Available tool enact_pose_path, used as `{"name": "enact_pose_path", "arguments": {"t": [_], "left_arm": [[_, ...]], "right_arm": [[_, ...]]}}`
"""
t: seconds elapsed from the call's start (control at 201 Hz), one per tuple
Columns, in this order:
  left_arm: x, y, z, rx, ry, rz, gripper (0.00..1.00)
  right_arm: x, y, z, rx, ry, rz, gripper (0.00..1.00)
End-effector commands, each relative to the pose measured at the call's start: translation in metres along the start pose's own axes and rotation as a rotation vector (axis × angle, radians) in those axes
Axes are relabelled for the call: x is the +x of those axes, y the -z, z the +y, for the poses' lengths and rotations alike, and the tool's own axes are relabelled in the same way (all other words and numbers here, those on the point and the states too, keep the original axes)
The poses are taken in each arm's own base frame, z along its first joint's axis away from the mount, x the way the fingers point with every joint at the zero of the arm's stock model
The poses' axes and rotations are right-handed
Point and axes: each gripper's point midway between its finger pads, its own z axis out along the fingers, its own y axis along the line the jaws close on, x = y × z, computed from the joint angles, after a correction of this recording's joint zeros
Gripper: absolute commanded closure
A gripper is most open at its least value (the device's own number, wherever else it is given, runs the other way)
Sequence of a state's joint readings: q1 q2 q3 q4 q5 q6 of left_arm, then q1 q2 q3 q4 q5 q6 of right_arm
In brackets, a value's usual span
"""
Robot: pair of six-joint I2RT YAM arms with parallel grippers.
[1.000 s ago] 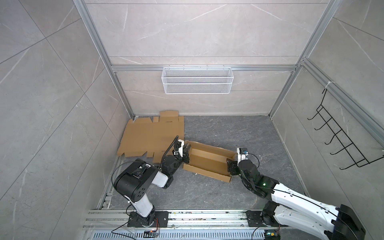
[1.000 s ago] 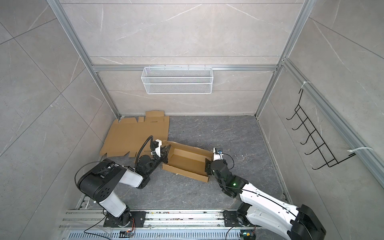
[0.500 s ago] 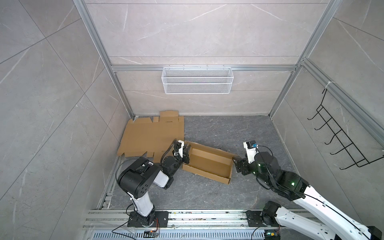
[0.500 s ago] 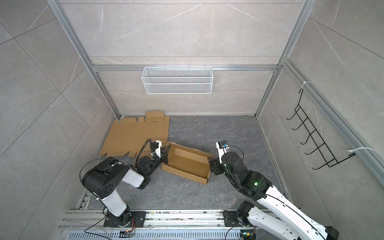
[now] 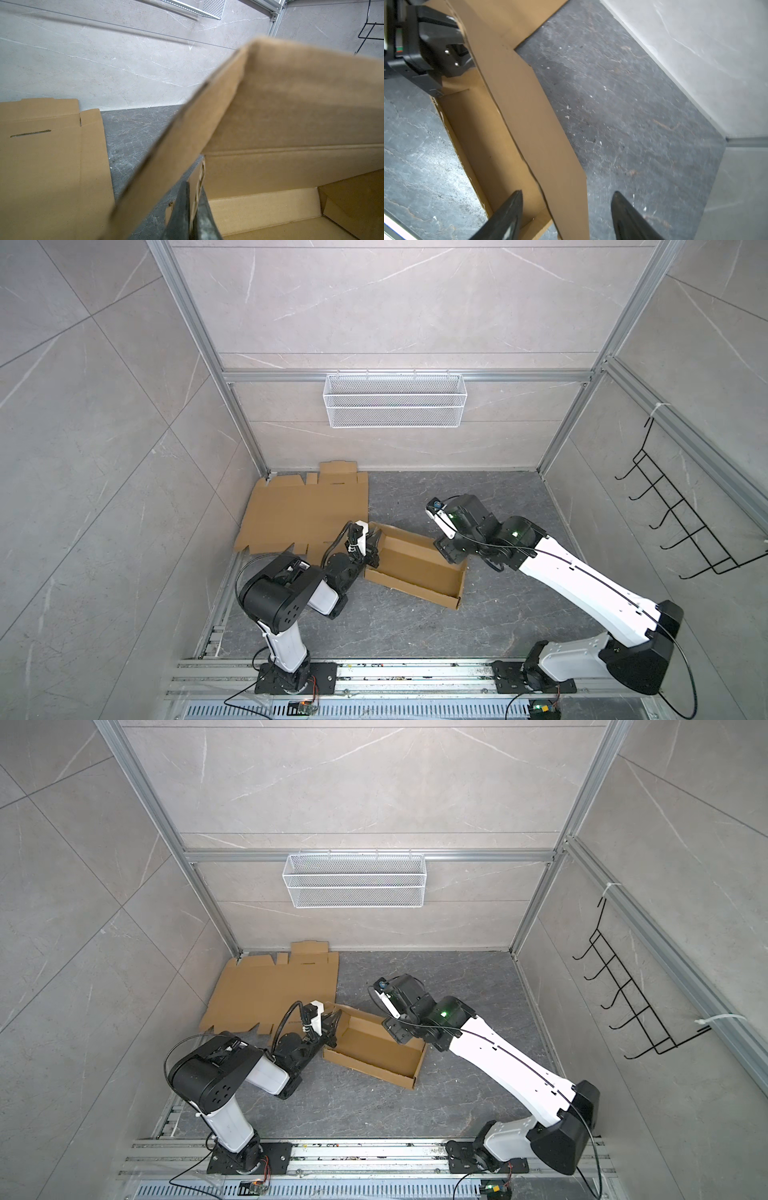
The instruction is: Fold the paper box
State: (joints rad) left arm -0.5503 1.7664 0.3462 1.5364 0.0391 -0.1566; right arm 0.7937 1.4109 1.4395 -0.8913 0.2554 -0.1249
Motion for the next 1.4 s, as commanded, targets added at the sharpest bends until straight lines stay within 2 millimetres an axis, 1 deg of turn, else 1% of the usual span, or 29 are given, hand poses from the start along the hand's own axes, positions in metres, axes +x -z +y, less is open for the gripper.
{"name": "enact_pose_path", "arguments": {"t": [0.0,0.05,0.164,0.279,0.338,0.393,0.587,0.682,0.786,0.836,0.931,1.095,1.209,1.314,1.394], "left_arm": [[0.071,0.015,0.005,-0.021,0.017,0.246,1.00],[0.070,0.016,0.006,-0.023,0.017,0.245,1.00],[0.068,0.016,0.005,-0.024,0.019,0.240,1.00],[0.066,0.017,0.006,-0.030,0.021,0.243,1.00],[0.065,0.018,0.006,-0.032,0.024,0.246,0.98],[0.064,0.020,0.006,-0.035,0.028,0.250,0.95],[0.056,0.029,0.004,-0.040,0.046,0.262,0.82],[0.049,0.037,0.003,-0.041,0.048,0.269,0.73],[0.039,0.049,0.002,-0.056,0.038,0.287,0.68],[0.038,0.056,0.006,-0.082,0.033,0.318,0.67],[0.025,0.068,0.014,-0.145,0.012,0.337,0.65],[-0.007,0.086,0.030,-0.251,0.022,0.341,0.65],[-0.027,0.095,0.044,-0.344,0.089,0.324,0.64],[-0.048,0.101,0.055,-0.403,0.169,0.314,0.61],[-0.065,0.099,0.058,-0.409,0.244,0.325,0.57]], "right_arm": [[-0.012,-0.009,0.011,-0.047,0.093,0.005,0.34],[-0.015,-0.018,0.017,-0.069,0.109,0.020,0.38],[-0.014,-0.033,0.028,-0.098,0.146,0.055,0.52],[-0.011,-0.038,0.035,-0.106,0.167,0.065,0.67],[-0.009,-0.039,0.040,-0.116,0.166,0.063,0.73],[-0.004,-0.042,0.045,-0.124,0.167,0.069,0.77],[0.012,-0.054,0.060,-0.077,0.199,0.090,0.83],[0.015,-0.057,0.066,-0.039,0.226,0.089,0.85],[0.019,-0.060,0.067,0.000,0.250,0.097,0.86],[0.020,-0.061,0.067,0.011,0.256,0.098,0.87],[0.020,-0.060,0.070,0.020,0.277,0.089,0.87],[0.028,-0.066,0.081,0.040,0.351,0.110,0.88],[0.037,-0.071,0.085,0.072,0.401,0.137,0.89],[0.044,-0.069,0.089,0.090,0.452,0.144,0.89],[0.047,-0.065,0.089,0.110,0.492,0.138,0.89]]}}
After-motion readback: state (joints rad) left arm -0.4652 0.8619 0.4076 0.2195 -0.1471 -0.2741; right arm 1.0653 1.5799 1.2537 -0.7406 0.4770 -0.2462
